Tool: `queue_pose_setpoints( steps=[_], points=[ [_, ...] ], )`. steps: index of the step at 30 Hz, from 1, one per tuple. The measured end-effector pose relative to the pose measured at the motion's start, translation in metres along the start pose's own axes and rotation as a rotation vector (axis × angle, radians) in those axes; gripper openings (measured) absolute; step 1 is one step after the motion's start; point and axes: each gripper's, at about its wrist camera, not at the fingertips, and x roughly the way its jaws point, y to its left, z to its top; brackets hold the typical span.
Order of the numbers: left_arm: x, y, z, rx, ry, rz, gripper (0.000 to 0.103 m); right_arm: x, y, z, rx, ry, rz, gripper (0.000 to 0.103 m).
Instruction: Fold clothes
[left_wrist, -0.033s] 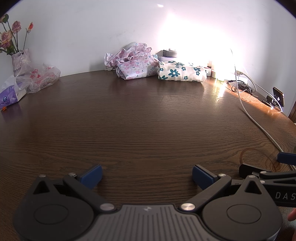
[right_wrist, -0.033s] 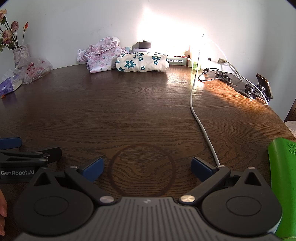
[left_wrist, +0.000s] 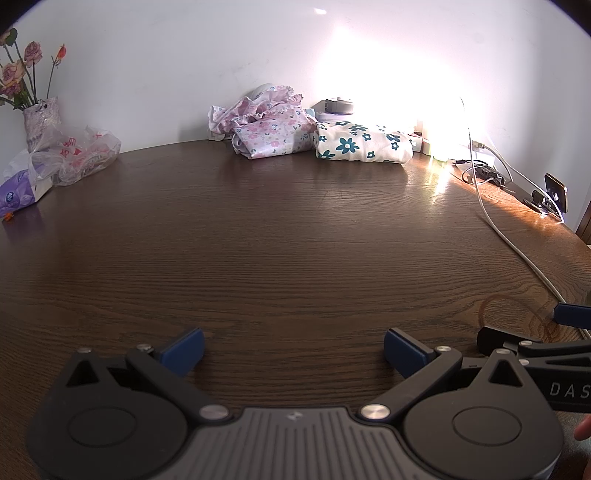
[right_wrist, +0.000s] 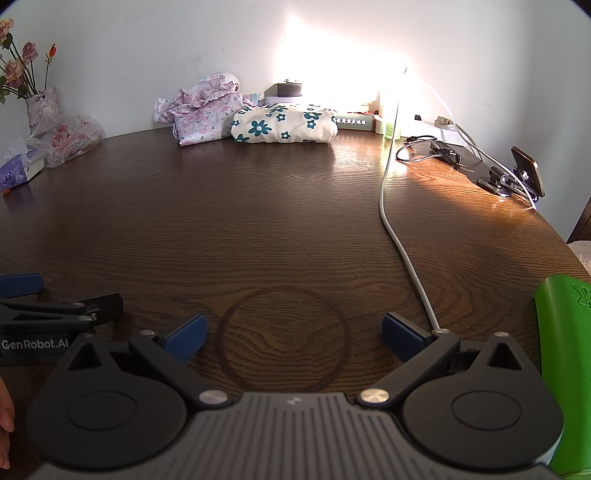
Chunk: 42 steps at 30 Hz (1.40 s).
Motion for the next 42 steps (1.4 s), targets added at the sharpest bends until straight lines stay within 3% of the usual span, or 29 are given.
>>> queue_pose_setpoints(
  steps=[42],
  points=[
    [-0.0004,0.0003,-0.0002,0.000,0.000,0.000,0.103,0.0007,0.0008,-0.0014,0.005,-0.002,0.002,0.103]
  ],
)
